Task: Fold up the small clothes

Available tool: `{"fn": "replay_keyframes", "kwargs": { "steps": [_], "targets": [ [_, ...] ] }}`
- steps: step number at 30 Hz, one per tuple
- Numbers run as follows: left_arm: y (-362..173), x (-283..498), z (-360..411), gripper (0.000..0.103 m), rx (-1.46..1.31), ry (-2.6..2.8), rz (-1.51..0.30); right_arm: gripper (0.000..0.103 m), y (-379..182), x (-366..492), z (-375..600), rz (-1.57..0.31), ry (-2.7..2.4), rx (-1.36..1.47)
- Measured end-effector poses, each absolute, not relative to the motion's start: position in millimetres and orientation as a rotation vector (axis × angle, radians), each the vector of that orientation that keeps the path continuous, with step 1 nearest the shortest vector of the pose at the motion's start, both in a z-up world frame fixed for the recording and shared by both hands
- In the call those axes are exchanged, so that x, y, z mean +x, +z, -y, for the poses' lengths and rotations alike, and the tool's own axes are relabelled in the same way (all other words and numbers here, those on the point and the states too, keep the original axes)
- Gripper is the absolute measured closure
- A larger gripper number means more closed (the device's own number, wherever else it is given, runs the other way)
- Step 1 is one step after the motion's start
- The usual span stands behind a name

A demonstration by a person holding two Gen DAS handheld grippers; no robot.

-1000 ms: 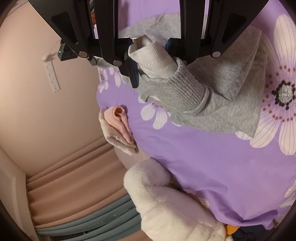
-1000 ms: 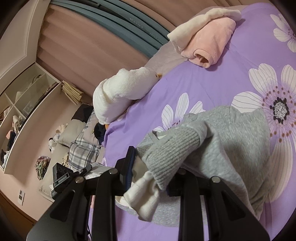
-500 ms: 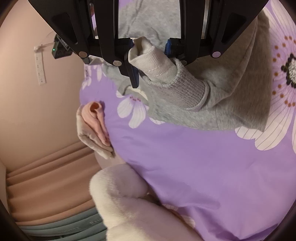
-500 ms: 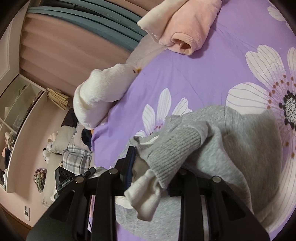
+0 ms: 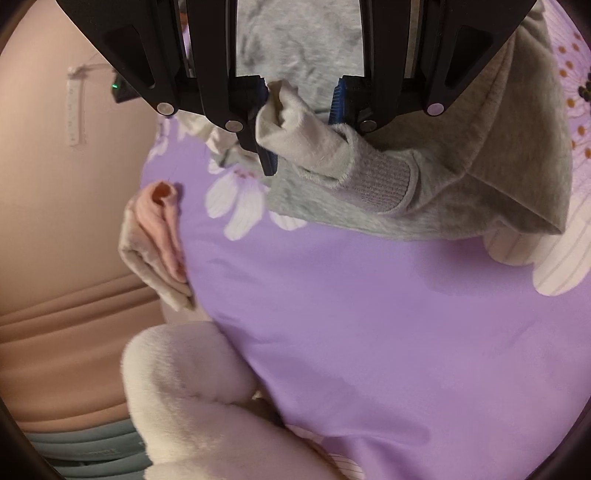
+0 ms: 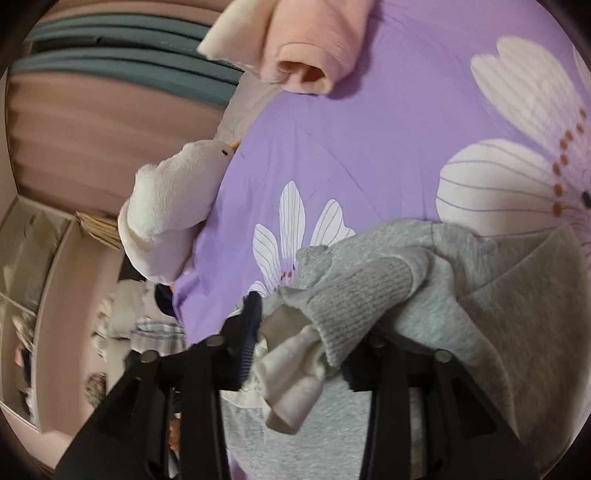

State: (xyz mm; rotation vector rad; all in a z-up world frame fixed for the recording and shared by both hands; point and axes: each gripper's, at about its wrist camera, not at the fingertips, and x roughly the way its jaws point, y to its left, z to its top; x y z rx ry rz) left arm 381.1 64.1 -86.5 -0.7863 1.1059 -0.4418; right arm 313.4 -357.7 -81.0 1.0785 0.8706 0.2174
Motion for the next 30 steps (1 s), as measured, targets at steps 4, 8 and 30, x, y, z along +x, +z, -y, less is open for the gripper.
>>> {"fn": "replay_keyframes", "kwargs": {
  "steps": [4, 8, 30],
  "targets": [
    [-79, 378, -74, 0.043, -0.823, -0.459, -1.03, 0.039, -84, 306, 374, -0.787, 0.251, 1.221],
    [-69, 377, -91, 0.039, -0.847, -0.426, -0.985, 0.038, -81, 300, 386, -0.762, 0.212, 1.237],
    [-68, 255, -52, 0.039, -0.326, -0.475, -0.982, 0.068, -42, 199, 317, -0.944, 0.129, 0.348]
  ]
}}
